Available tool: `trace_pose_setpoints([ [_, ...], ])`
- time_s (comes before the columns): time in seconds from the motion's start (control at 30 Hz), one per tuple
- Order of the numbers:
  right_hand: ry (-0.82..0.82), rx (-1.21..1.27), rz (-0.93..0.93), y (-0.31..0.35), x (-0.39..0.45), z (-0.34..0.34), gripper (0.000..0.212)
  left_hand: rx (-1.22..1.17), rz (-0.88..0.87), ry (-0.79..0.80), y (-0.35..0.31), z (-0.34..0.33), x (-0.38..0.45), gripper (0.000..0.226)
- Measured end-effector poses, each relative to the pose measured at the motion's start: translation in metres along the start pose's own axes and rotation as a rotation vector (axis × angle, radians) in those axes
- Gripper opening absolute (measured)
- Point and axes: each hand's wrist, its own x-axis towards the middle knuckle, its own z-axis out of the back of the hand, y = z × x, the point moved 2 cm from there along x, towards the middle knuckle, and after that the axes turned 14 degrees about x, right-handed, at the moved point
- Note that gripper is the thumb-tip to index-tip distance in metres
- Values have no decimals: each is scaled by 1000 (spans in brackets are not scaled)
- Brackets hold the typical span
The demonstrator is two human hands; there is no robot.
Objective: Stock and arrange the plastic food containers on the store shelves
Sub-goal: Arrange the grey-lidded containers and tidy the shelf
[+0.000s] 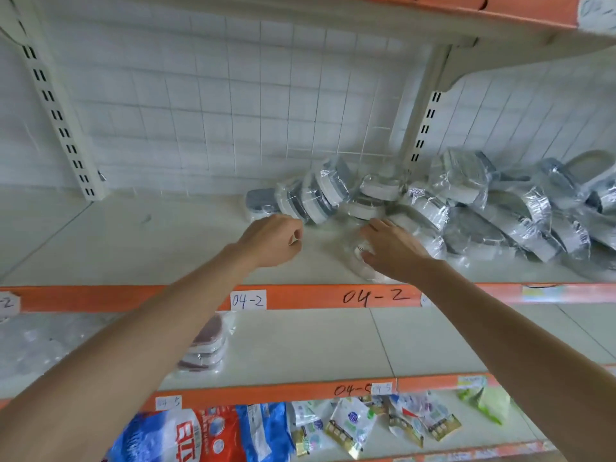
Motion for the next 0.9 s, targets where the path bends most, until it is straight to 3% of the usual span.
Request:
trace_pose_setpoints([
  [0.2,-84,184,53,-30,73,-2,43,6,226,-121,10,7,70,12],
  [0.3,-125,213,73,-44,105,1,50,60,288,-111,13,-6,93,29],
  [0.4,-86,194,110,-55,136,2,77,109,347,-46,15,-21,112,53],
  [0.5,-1,125,152,-57,160,-4,97,212,382,120,15,-39,126,76],
  [0.57,28,117,165,-56,170,-9,96,214,376,165,17,-50,130,87],
  [0.73,-47,79,243,-61,178,-11,79,-6,354,41,28,-58,134,84],
  [0.9,-132,22,286,-53,170,-8,88,-114,380,-20,39,-48,119,85],
])
